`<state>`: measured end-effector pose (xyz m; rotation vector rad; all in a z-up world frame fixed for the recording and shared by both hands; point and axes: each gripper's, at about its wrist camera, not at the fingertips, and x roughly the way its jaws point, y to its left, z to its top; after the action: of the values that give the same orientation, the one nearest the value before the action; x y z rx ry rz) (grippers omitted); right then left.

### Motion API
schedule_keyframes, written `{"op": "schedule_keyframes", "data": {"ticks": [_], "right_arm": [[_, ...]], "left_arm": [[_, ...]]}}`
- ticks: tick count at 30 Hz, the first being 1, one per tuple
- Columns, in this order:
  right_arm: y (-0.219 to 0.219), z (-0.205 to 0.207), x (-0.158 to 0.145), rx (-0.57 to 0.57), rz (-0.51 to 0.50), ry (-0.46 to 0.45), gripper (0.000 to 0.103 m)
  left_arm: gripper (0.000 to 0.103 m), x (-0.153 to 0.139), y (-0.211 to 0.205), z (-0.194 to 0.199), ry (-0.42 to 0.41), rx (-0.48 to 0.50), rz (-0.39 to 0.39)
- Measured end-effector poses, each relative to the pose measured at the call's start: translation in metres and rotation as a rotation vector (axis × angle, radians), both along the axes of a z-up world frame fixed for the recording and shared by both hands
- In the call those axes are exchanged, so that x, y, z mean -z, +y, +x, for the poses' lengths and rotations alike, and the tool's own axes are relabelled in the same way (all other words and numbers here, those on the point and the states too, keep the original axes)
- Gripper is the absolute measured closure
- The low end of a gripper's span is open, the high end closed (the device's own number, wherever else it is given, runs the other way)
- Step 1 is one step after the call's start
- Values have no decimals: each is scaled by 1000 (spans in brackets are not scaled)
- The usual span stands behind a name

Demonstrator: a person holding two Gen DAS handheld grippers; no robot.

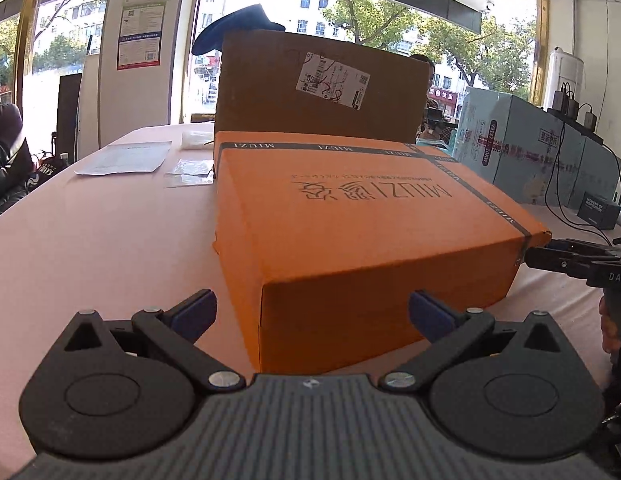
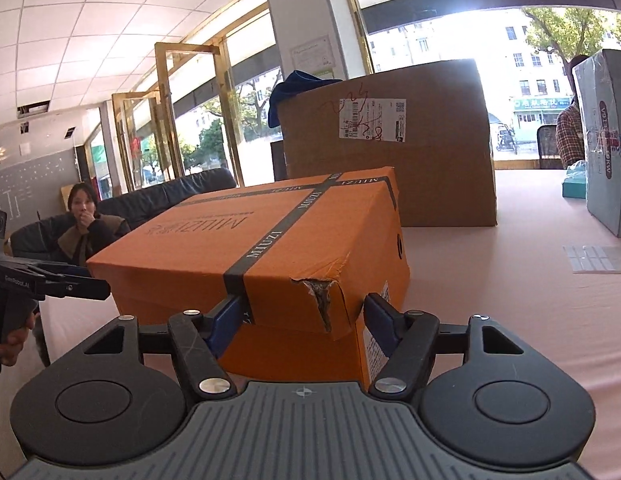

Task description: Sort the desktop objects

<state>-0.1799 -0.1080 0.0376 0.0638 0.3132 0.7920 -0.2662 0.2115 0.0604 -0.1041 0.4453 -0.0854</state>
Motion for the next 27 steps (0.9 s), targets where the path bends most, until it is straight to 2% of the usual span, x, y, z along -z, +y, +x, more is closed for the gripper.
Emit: {"op": "schedule_keyframes", "data": {"ticks": [9, 15, 21, 27], "right_arm": [[-7, 0, -1, 18, 60, 22, 48], [-9, 4, -10, 27, 96, 31, 50], [-4, 4, -21, 51, 92, 14, 52], [-7, 3, -19, 53, 106, 21, 52]], "left_arm": [[0, -14, -9, 6, -36, 9, -36], [0, -23, 1, 12, -43, -2, -127], [0, -34, -2, 22, -48, -37, -126], [0, -31, 3, 24, -45, -39, -161]]}}
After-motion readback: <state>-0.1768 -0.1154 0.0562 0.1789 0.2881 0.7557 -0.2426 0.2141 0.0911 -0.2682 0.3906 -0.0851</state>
